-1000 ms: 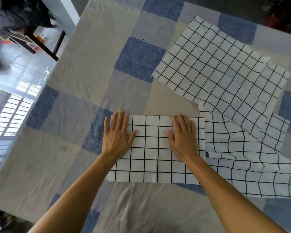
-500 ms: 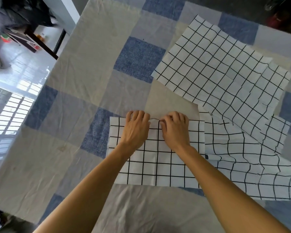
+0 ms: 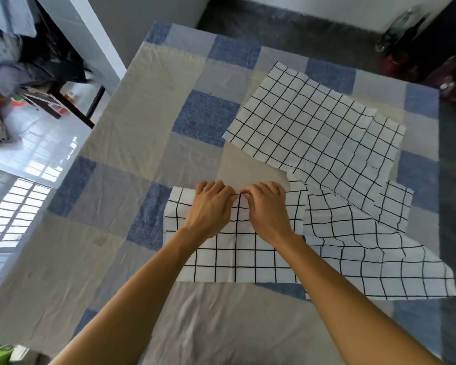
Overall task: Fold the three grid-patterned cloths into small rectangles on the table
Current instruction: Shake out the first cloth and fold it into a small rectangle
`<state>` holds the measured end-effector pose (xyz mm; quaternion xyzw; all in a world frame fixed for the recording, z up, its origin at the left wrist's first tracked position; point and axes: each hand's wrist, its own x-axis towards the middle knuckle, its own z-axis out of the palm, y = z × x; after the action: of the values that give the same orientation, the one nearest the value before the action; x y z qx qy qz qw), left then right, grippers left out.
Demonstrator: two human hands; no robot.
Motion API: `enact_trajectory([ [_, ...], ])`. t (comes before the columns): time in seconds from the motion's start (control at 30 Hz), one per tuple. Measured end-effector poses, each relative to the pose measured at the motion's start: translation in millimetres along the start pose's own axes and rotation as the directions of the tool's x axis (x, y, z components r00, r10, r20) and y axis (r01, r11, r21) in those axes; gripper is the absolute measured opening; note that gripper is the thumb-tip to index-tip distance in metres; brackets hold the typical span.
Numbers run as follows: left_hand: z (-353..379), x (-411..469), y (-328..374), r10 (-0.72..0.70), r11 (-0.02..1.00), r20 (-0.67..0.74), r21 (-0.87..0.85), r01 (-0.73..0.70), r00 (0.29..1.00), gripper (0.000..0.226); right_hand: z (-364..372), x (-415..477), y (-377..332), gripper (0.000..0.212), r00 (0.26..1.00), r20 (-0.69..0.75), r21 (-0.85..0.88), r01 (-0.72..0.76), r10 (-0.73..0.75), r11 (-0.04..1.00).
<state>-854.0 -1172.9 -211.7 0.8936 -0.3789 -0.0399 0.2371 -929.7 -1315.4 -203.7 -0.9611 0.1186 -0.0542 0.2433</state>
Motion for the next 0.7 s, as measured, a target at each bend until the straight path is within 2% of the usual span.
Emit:
enact_trajectory([
  [0.3, -48, -18, 34, 0.045, 0.999, -0.112, -0.021, -0.047, 0.993, 0.023, -43, -22, -33, 0.024, 0.999, 0.029, 0.048, 0.037, -0.038, 0.998],
  [0.4, -61, -20, 43, 0.003, 1.000, -0.189, 0.012, -0.001, 0.982, 0.016, -59, -24, -44, 0.023, 0.999, 0.007, 0.113, 0.041, -0.042, 0.993],
  [0.53, -75, -24, 60, -0.126, 0.991, -0.341, 0.008, 0.137, 0.932, 0.017, -79, -28, -57, 0.026, 0.998, -0.058, 0.173, -0.005, 0.015, 0.985],
  [0.7, -82, -38, 83, -0.074, 0.990, -0.342, 0.090, 0.111, 0.937, 0.026, -105, -35, -70, 0.024, 0.980, -0.160, 0.355, -0.053, 0.116, 0.933],
])
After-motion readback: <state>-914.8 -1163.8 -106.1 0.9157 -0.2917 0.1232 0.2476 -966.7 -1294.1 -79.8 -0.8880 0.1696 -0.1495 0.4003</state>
